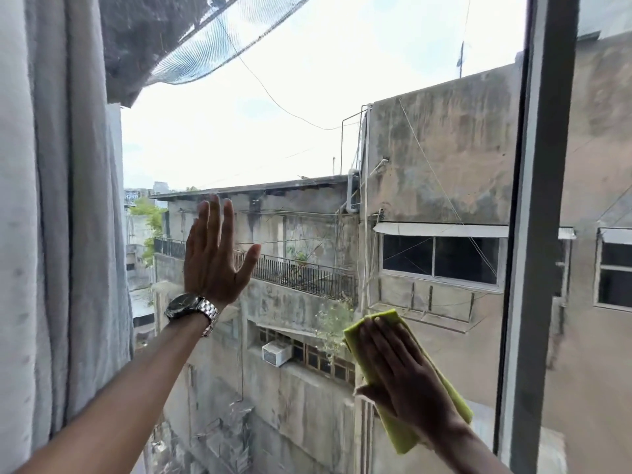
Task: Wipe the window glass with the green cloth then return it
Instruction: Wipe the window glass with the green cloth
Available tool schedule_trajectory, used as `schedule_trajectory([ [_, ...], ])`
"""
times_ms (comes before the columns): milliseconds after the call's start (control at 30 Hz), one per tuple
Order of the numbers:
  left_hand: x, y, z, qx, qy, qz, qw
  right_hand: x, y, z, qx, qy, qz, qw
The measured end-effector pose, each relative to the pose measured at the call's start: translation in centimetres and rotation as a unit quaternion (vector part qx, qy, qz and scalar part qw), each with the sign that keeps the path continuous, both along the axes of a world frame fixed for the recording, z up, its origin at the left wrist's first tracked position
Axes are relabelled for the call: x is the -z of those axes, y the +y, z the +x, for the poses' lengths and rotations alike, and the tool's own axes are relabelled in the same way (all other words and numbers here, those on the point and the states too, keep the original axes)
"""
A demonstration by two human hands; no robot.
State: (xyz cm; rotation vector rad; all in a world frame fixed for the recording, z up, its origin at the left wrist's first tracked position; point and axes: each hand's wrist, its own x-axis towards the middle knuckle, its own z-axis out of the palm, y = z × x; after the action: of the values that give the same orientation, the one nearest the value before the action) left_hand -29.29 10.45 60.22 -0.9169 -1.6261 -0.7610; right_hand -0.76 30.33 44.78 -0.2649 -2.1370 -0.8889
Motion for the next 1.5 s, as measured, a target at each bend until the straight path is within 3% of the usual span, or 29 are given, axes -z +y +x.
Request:
schedule_trajectory([
  [100, 0.4, 0.1, -0.2, -0.017, -0.001, 0.004, 1.0, -4.7, 0.3, -0.1, -0.01, 0.065, -0.023, 0.998],
  [233, 0.8, 0.6, -1.0, -0.015, -0.011, 0.028, 0.999, -15.7, -0.5, -2.5, -0.009, 0.197, -0.049, 0.979],
  [333, 1.2, 0.8, -1.5, 0.012, 0.009, 0.046, 0.999, -22.4, -1.3, -4.6, -0.037, 0.249, -0.068, 0.965],
  [433, 1.4, 0.8, -1.7, 0.026, 0.019, 0.053, 0.998, -25.1, -2.2, -6.5, -0.043, 0.286, -0.079, 0.954],
  [533, 1.0, 0.8, -1.6, 0.026, 0.022, 0.058, 0.998, -21.8, -1.9, -6.7, -0.058, 0.272, -0.055, 0.959],
  [767, 1.5, 0.7, -1.5, 0.024, 0.014, 0.054, 0.998, -0.2, -0.3, -0.7, -0.049, 0.073, -0.061, 0.994],
  [900, 1.4, 0.7, -1.4, 0.031, 0.012, 0.068, 0.997, -2.7, 1.0, 1.3, -0.06, 0.001, -0.047, 0.997],
  [1067, 1.5, 0.7, -1.3, 0.029, 0.02, 0.071, 0.997, -15.6, -0.1, -1.2, -0.055, 0.118, -0.052, 0.99],
  [1167, 1.6, 0.8, -1.6, 0.026, 0.024, 0.078, 0.996, -19.1, -1.6, -4.3, -0.056, 0.177, -0.073, 0.98],
  [1233, 1.6, 0.9, -2.0, 0.024, 0.03, 0.083, 0.996, -17.1, -2.3, -5.6, -0.06, 0.171, -0.061, 0.982],
  [1400, 1.7, 1.0, -2.4, 0.015, 0.033, 0.08, 0.996, -1.7, -4.3, -5.3, -0.102, -0.027, -0.056, 0.993],
  [1500, 1.6, 1.0, -2.3, 0.012, 0.028, 0.075, 0.997, 3.2, -4.5, -4.9, -0.103, -0.064, -0.048, 0.992],
])
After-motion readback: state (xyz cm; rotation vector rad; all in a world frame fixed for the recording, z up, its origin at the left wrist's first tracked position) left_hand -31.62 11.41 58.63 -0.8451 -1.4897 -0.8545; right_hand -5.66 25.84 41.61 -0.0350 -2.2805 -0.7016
